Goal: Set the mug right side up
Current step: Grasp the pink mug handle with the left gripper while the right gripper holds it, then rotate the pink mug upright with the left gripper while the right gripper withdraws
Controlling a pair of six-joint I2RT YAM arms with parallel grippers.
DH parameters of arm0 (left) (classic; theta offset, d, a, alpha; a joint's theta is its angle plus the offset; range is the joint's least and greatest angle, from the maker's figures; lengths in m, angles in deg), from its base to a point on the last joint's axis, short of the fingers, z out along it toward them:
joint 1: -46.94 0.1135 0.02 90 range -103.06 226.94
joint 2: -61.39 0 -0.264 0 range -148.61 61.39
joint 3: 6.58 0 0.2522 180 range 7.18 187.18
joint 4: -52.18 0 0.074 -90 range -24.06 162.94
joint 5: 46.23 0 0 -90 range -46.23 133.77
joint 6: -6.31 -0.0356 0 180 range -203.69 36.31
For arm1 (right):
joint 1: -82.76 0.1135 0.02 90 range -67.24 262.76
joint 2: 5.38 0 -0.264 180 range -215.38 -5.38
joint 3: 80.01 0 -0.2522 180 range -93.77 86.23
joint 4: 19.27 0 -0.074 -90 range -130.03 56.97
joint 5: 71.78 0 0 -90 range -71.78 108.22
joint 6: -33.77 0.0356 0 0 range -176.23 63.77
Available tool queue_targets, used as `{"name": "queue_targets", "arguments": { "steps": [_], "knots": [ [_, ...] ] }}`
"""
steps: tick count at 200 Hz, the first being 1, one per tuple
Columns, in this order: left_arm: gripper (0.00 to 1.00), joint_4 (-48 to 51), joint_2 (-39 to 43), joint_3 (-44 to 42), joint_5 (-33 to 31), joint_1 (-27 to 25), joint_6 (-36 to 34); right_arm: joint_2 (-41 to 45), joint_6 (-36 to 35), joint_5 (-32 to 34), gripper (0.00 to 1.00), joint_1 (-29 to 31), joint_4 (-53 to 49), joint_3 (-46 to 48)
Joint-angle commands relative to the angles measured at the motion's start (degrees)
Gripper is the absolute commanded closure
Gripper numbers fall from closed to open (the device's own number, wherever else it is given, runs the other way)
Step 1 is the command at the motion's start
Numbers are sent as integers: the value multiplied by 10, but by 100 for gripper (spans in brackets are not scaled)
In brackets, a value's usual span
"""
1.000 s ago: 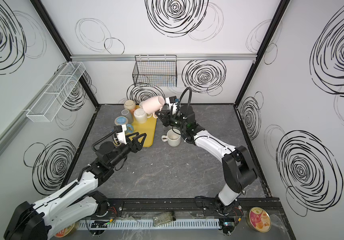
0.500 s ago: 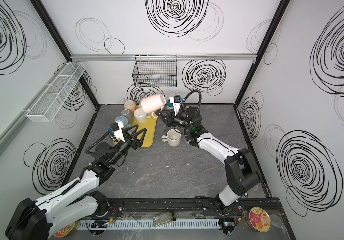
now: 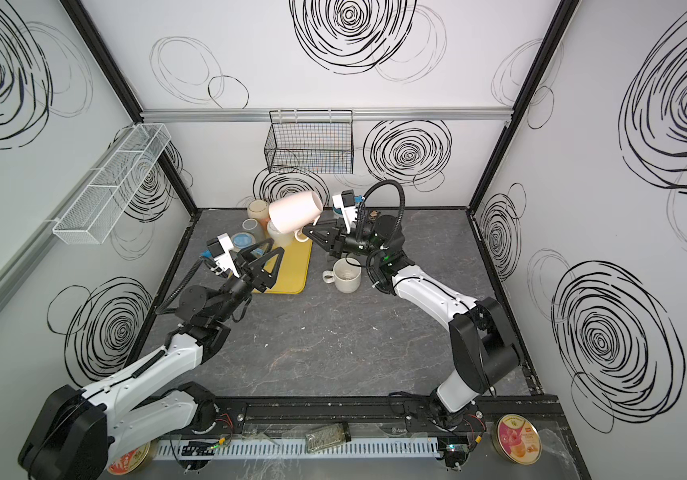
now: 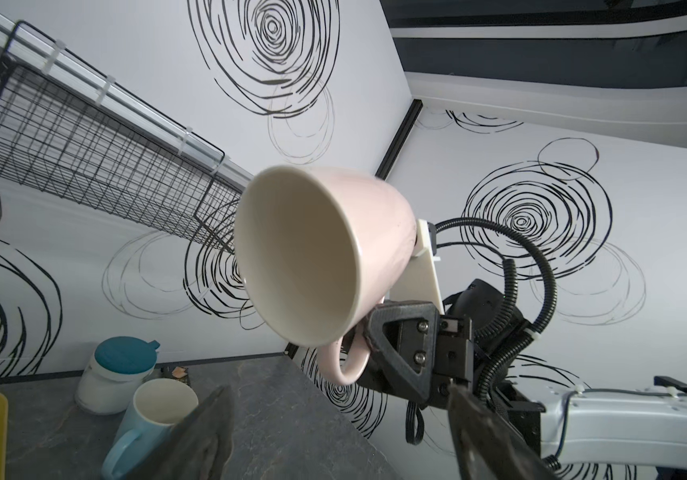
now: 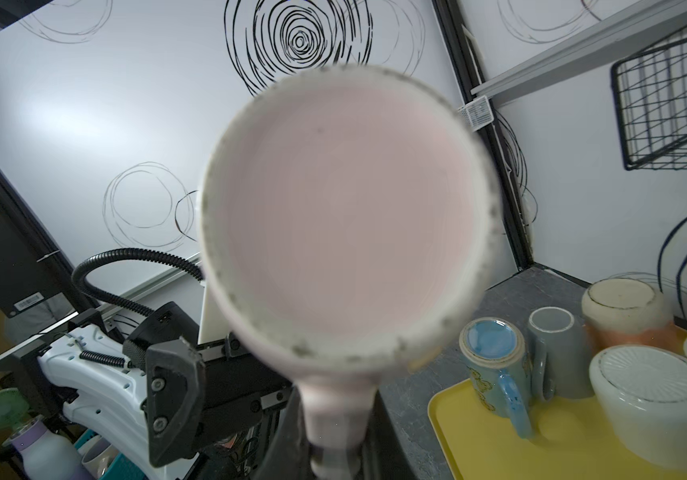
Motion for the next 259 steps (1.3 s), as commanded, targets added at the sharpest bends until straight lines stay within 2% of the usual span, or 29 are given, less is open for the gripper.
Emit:
{"name": "queue_targets", "arguments": {
  "steps": [1, 31, 97, 127, 208, 226, 242, 259],
  "knots": [
    [17, -91, -10, -12, 15, -6, 24, 32, 17, -19, 100, 12, 73, -30],
    [20, -151, -26, -23, 17, -6, 49, 34, 17, -25, 100, 27, 74, -25],
    [27, -161, -52, -22, 10, -7, 60, 24, 18, -46, 100, 42, 74, -39],
    [33, -181, -71, -25, 5, -8, 68, 27, 13, -51, 100, 48, 76, -34],
    [41, -264, -128, -7, 22, -14, 112, 25, -40, -77, 100, 77, 0, -55],
    [49, -290, -133, -9, 30, -12, 124, 21, -39, -76, 100, 78, -3, -57],
    [69, -305, -133, -10, 44, -9, 134, 21, -40, -66, 100, 77, -9, -55],
    [86, -312, -129, -13, 56, -2, 141, 23, -49, -57, 100, 77, -25, -54]
  ]
}}
